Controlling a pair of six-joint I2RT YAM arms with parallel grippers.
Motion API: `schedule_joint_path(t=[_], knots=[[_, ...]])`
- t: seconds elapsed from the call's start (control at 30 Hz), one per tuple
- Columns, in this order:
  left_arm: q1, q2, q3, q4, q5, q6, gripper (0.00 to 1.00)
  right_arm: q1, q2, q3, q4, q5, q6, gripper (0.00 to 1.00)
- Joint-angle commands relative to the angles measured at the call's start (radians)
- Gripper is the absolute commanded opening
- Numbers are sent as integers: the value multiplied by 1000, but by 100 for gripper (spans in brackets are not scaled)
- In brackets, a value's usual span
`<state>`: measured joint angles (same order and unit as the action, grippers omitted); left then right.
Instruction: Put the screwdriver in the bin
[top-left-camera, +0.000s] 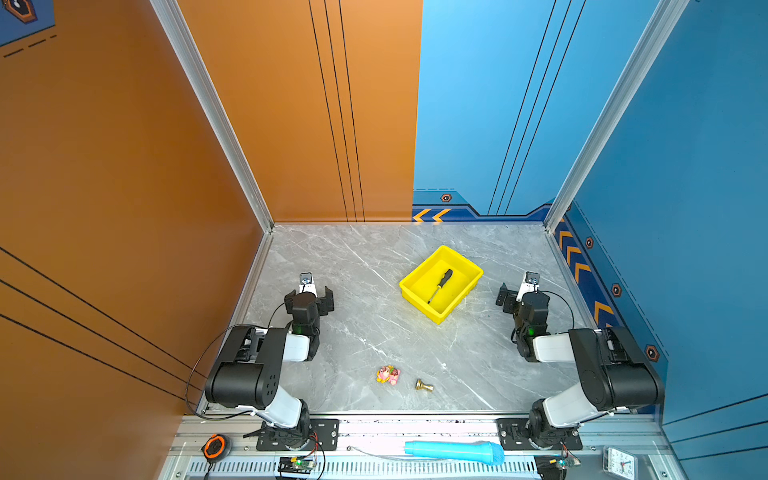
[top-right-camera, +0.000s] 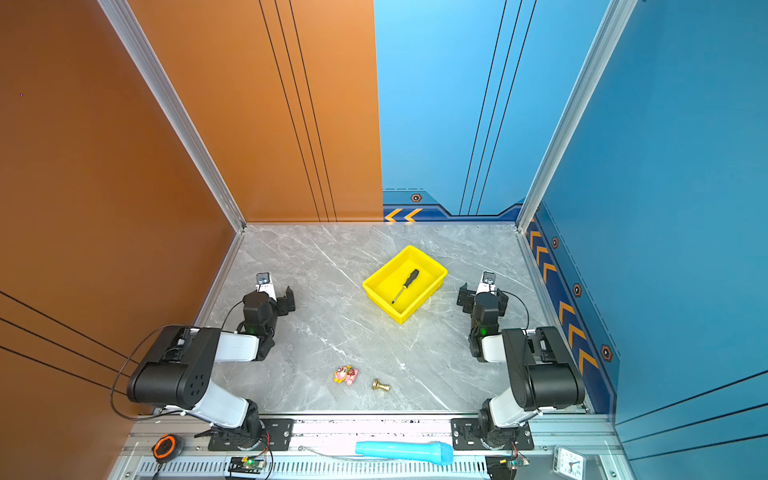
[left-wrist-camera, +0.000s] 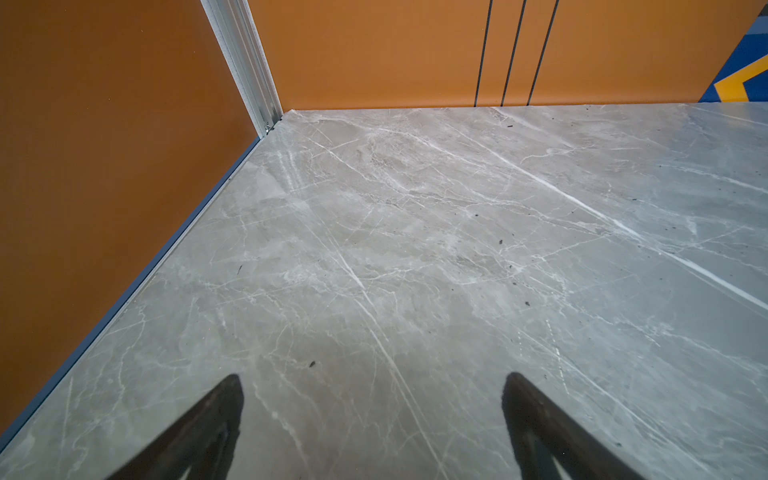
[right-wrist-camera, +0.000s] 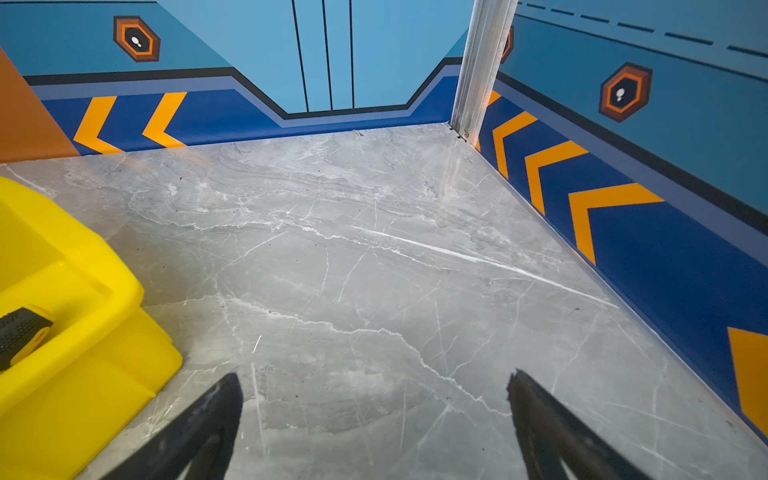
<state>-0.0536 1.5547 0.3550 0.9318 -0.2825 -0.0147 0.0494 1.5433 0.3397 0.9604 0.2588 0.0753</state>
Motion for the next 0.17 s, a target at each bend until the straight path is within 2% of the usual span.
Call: schedule_joint_path(t=[0.0,0.13], knots=[[-1,13,15,16,19,15,98,1,3,16,-19,17,12,100],[1,10,14,16,24,15,98,1,3,16,-19,17,12,100]])
